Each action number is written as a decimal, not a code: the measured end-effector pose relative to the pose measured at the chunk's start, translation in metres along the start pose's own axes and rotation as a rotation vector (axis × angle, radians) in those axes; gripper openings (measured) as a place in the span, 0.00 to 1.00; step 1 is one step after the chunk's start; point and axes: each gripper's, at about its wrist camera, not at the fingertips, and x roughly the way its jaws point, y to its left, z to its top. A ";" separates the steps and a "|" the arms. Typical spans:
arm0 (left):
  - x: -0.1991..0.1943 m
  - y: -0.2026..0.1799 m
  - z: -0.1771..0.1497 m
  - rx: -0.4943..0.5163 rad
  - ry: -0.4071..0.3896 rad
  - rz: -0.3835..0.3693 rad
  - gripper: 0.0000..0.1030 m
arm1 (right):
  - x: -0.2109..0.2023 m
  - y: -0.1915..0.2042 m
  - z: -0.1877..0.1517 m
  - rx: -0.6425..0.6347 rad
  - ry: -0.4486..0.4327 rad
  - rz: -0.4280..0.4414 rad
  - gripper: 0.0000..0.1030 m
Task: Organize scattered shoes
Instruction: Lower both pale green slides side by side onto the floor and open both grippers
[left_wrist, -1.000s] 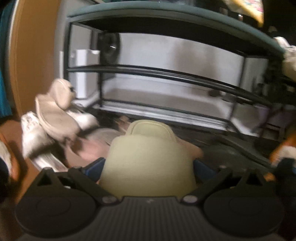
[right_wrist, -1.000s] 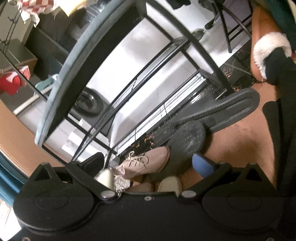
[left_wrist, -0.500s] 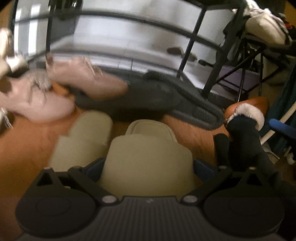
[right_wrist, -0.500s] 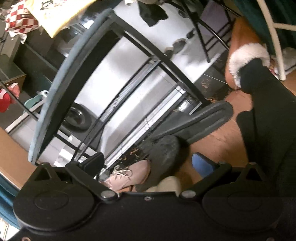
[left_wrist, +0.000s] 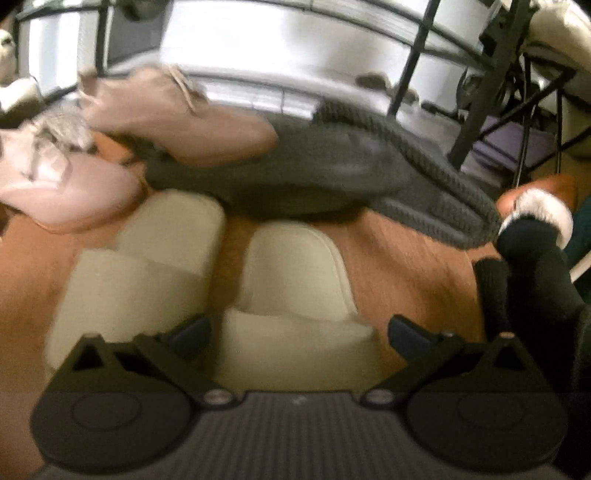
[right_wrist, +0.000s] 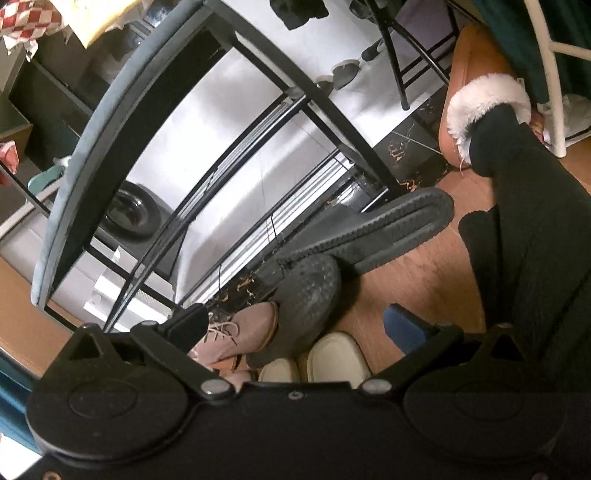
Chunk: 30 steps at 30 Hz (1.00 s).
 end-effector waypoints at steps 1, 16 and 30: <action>-0.011 0.001 0.002 0.021 -0.031 0.008 0.99 | 0.000 0.001 -0.001 -0.002 -0.001 0.001 1.00; -0.170 0.096 0.057 0.099 -0.387 0.204 0.99 | 0.039 0.052 -0.134 -0.380 0.082 -0.269 1.00; -0.180 0.141 0.046 -0.073 -0.393 0.268 0.99 | 0.088 0.069 -0.230 -0.613 0.178 -0.233 1.00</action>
